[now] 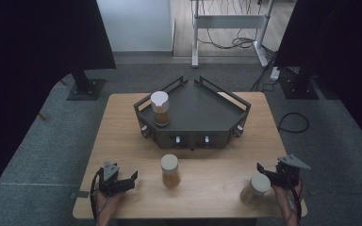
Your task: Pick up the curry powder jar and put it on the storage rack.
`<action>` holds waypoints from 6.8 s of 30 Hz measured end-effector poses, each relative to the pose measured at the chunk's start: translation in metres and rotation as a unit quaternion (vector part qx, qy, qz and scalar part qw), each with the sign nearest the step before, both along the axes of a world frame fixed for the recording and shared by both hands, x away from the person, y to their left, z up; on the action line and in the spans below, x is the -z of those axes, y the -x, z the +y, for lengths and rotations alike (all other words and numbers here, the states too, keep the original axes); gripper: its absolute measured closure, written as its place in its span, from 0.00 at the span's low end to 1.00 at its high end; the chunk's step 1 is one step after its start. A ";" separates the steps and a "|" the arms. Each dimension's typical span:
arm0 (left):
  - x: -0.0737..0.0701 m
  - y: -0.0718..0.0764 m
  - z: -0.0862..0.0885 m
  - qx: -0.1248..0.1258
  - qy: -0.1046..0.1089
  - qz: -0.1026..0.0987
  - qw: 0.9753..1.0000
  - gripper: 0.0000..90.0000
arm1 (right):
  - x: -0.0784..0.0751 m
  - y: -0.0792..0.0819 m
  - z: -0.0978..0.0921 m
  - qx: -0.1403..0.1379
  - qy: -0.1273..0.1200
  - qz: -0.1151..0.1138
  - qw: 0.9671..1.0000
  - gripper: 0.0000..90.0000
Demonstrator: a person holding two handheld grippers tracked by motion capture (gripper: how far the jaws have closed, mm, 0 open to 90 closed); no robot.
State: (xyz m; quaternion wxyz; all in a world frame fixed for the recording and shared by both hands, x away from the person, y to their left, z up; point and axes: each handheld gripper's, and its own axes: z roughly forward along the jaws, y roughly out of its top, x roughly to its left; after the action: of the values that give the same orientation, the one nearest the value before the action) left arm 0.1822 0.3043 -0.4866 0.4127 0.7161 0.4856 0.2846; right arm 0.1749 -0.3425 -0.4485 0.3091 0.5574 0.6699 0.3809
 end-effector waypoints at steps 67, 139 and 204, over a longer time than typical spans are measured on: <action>-0.018 -0.023 -0.014 0.011 -0.050 0.095 0.994 0.04 | -0.072 0.047 0.059 -0.052 -0.016 -0.047 0.997 0.00; -0.018 -0.024 -0.012 0.020 -0.051 0.096 0.994 0.03 | -0.044 0.009 0.159 -0.193 -0.057 -0.062 0.978 0.02; -0.019 -0.024 -0.010 0.031 -0.053 0.095 0.994 0.03 | -0.010 -0.012 0.237 -0.263 -0.008 -0.092 0.960 0.29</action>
State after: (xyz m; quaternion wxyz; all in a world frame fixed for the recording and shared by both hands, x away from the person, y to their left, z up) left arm 0.2066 0.2940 -0.4681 0.3349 0.7756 0.4845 0.2273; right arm 0.1865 -0.1056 -0.4382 0.2534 0.3264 0.7584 0.5041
